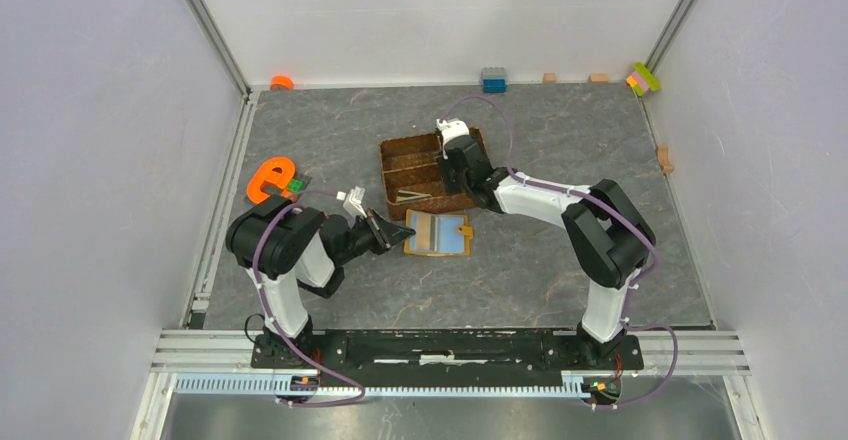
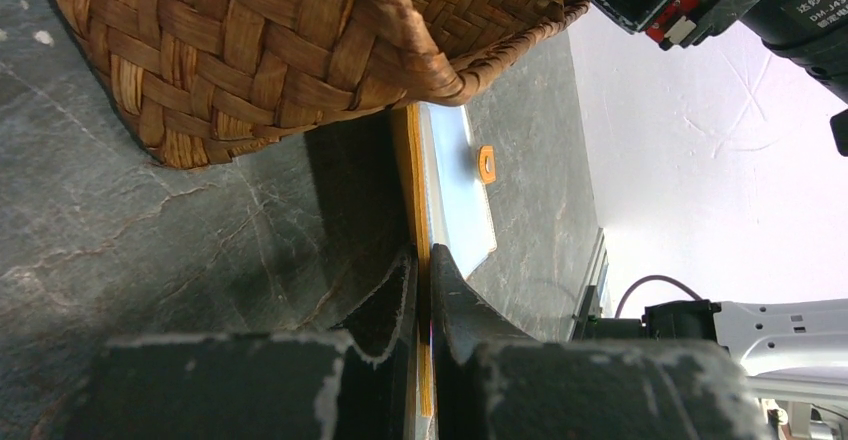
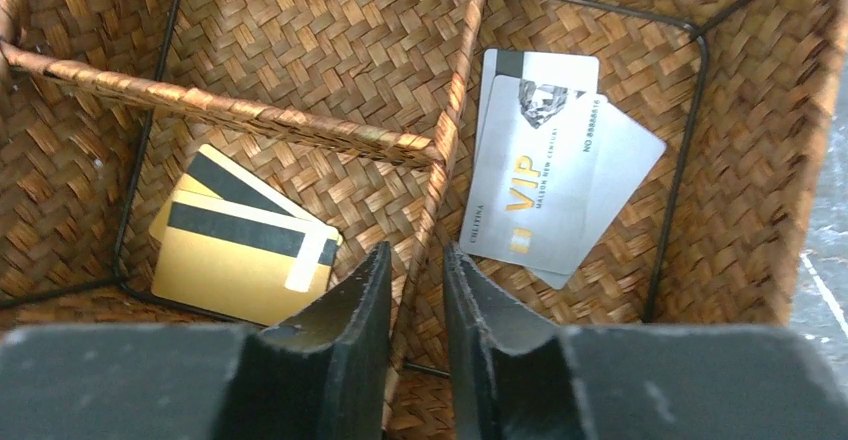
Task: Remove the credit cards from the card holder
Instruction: Move the storage box to the center of the board.
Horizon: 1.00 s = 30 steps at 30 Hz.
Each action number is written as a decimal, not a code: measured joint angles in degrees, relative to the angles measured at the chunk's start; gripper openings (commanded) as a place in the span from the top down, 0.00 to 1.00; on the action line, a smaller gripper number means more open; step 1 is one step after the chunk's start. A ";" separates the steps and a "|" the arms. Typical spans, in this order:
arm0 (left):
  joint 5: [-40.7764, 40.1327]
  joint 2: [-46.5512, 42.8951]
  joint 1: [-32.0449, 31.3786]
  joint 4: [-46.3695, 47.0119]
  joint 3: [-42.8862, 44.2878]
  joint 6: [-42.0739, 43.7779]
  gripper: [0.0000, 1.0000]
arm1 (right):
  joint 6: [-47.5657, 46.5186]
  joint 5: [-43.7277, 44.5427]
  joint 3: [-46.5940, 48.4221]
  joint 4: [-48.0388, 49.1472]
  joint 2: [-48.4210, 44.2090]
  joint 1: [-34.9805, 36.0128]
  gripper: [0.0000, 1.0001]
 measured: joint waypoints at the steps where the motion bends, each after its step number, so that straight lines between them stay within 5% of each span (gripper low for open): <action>1: 0.00 0.07 -0.17 -0.02 0.11 0.00 0.98 | 0.42 0.24 0.42 -0.31 0.42 0.02 0.79; 5: 0.04 0.39 -0.44 0.00 0.52 -0.02 0.98 | 2.62 1.86 1.97 -1.01 1.81 0.22 0.99; 16: 0.37 0.66 -0.83 0.00 0.59 -0.04 0.98 | 10.71 7.13 3.72 0.20 3.76 -0.37 0.99; 22: 0.15 0.63 -0.83 -0.57 0.61 -0.02 0.98 | 12.15 8.81 3.76 2.34 4.00 -1.42 0.48; 28: -0.20 -0.17 -0.85 -1.01 0.59 0.02 0.98 | 8.07 10.78 -1.92 7.10 -2.32 -1.66 0.37; 30: -0.20 -0.20 -0.85 -0.98 0.57 0.02 0.98 | 6.21 11.89 -3.58 7.63 -5.97 -1.64 0.20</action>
